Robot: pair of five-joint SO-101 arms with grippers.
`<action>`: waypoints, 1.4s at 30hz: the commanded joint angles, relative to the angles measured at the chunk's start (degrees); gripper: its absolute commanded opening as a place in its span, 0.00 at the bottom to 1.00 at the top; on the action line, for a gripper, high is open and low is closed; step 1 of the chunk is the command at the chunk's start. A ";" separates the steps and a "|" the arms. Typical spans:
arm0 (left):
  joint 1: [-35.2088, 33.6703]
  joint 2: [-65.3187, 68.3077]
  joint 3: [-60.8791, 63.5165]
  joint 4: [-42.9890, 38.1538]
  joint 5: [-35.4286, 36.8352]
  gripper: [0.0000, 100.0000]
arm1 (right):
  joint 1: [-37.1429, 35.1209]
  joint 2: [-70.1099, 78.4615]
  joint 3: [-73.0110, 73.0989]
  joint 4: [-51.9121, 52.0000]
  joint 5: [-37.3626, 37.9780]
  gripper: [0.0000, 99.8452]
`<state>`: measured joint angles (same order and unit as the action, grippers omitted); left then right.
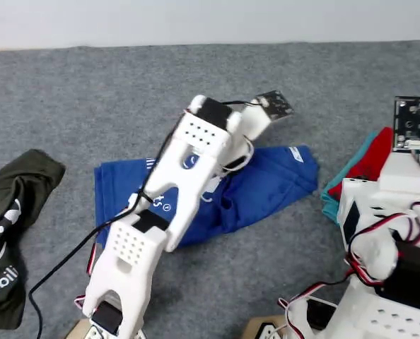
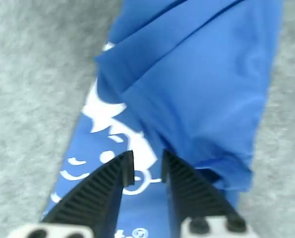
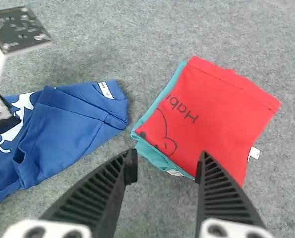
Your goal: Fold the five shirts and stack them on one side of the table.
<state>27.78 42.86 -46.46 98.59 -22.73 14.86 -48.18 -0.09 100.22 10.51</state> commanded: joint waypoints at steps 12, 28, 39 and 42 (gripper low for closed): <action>2.11 -18.55 32.31 -3.60 0.88 0.07 | 0.48 3.47 -2.02 0.92 -0.62 0.20; 5.89 -19.52 21.85 0.79 4.92 0.07 | 0.40 5.58 -2.11 -0.75 2.90 0.20; 7.21 -6.86 22.64 -2.90 7.47 0.07 | 0.40 5.67 -2.11 -0.75 2.90 0.20; 6.07 -5.80 21.85 -1.41 7.56 0.07 | 0.40 5.67 -2.11 -0.75 2.99 0.20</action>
<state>34.90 37.23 -22.99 95.78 -15.60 14.86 -42.64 0.00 99.96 12.62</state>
